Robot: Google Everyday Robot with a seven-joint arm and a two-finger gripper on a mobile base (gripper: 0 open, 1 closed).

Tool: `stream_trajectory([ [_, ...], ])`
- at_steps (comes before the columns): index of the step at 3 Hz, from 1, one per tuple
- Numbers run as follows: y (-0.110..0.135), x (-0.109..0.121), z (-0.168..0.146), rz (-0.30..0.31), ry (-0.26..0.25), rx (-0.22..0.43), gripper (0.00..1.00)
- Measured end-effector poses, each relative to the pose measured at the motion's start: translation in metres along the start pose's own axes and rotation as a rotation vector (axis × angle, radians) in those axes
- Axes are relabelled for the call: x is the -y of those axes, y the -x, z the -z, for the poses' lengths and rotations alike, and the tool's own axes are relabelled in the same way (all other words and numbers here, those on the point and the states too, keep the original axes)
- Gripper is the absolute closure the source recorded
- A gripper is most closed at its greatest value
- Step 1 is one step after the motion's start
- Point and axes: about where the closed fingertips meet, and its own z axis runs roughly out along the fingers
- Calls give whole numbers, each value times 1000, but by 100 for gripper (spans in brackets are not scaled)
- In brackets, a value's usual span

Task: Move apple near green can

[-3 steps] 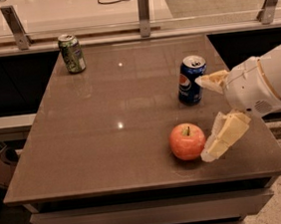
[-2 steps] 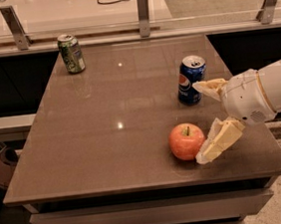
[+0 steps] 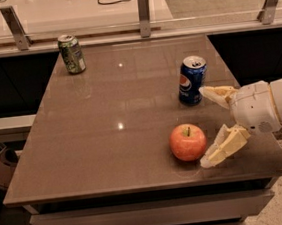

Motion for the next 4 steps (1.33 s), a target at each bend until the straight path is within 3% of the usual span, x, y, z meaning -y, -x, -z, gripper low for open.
stream_trajectory([
  [4,3,-3,4,-47,47,63,0],
])
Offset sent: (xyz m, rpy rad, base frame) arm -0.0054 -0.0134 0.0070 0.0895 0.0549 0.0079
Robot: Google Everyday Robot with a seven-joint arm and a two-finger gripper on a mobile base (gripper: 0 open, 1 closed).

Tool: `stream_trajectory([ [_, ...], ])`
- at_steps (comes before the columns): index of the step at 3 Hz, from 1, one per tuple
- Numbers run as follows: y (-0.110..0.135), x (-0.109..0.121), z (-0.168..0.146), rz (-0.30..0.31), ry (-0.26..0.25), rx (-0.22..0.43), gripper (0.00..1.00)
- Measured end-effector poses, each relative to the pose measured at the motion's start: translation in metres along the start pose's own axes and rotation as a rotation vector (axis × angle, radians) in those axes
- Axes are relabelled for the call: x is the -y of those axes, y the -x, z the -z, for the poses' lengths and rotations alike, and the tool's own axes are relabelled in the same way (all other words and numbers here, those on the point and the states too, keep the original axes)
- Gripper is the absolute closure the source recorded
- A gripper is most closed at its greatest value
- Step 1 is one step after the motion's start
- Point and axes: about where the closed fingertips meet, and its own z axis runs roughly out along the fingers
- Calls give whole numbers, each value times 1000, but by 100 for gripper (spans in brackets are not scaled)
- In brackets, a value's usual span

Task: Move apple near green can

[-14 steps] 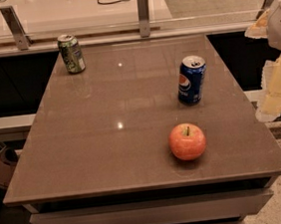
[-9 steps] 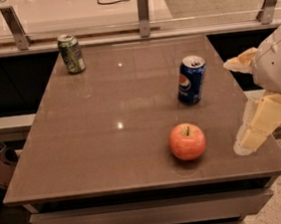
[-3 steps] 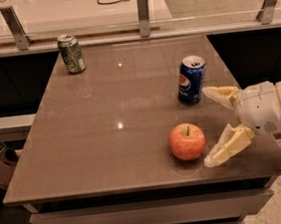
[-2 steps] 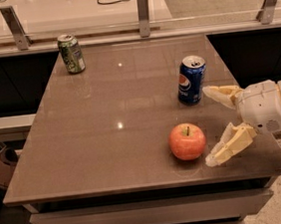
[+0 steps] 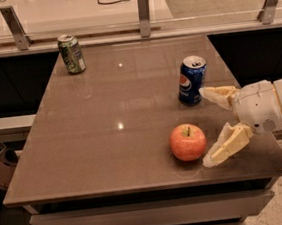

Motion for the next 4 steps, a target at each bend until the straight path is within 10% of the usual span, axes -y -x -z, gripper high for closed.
stream_trajectory([
  [4,1,-18,-18,19,54,9,0],
])
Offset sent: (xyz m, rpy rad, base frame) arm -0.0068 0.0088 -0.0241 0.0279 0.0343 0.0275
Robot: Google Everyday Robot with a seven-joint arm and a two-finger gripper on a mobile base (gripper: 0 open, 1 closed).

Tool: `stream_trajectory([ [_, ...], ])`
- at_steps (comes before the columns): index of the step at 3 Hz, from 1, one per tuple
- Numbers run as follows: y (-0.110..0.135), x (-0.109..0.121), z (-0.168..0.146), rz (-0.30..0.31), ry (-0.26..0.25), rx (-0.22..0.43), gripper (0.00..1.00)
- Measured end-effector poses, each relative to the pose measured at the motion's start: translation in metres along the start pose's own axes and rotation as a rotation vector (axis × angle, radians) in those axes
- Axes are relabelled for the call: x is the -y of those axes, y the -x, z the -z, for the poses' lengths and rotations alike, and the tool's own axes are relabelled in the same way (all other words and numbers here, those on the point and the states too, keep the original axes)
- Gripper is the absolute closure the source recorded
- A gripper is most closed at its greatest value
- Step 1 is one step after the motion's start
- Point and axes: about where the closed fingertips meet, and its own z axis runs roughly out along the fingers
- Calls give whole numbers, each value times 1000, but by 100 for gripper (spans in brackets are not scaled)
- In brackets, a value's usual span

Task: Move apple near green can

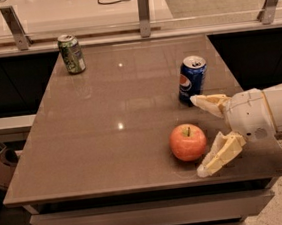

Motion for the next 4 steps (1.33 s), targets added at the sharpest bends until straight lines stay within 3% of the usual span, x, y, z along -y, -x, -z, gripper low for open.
stream_trajectory([
  [1,6,-6,-11,22,37,-7,2],
  [2,8,-7,-12,24,39,-8,20],
  [4,11,-9,-14,32,44,-9,66],
])
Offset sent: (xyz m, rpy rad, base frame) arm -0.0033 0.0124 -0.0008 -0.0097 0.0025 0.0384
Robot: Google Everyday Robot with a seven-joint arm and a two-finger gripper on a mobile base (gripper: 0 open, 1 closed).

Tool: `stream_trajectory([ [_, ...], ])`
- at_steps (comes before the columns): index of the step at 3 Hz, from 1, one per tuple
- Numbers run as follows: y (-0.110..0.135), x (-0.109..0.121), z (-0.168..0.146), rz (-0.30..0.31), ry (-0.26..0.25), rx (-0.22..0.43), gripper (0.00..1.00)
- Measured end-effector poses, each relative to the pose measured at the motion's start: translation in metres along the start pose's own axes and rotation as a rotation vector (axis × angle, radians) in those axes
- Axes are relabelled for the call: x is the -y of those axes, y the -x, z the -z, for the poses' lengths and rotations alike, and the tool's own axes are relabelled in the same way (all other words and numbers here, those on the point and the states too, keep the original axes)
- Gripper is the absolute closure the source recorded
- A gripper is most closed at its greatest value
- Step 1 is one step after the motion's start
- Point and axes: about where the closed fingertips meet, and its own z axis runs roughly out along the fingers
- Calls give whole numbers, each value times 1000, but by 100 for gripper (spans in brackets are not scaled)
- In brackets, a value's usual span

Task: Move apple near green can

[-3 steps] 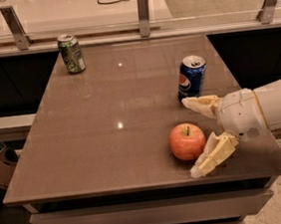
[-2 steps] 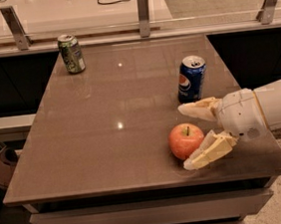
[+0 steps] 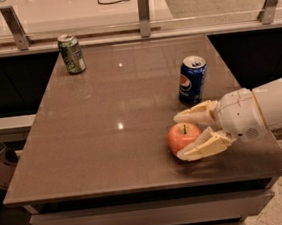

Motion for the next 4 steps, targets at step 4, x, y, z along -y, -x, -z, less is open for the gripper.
stream_trajectory([
  [4,26,14,9,21,-21,-18,100],
])
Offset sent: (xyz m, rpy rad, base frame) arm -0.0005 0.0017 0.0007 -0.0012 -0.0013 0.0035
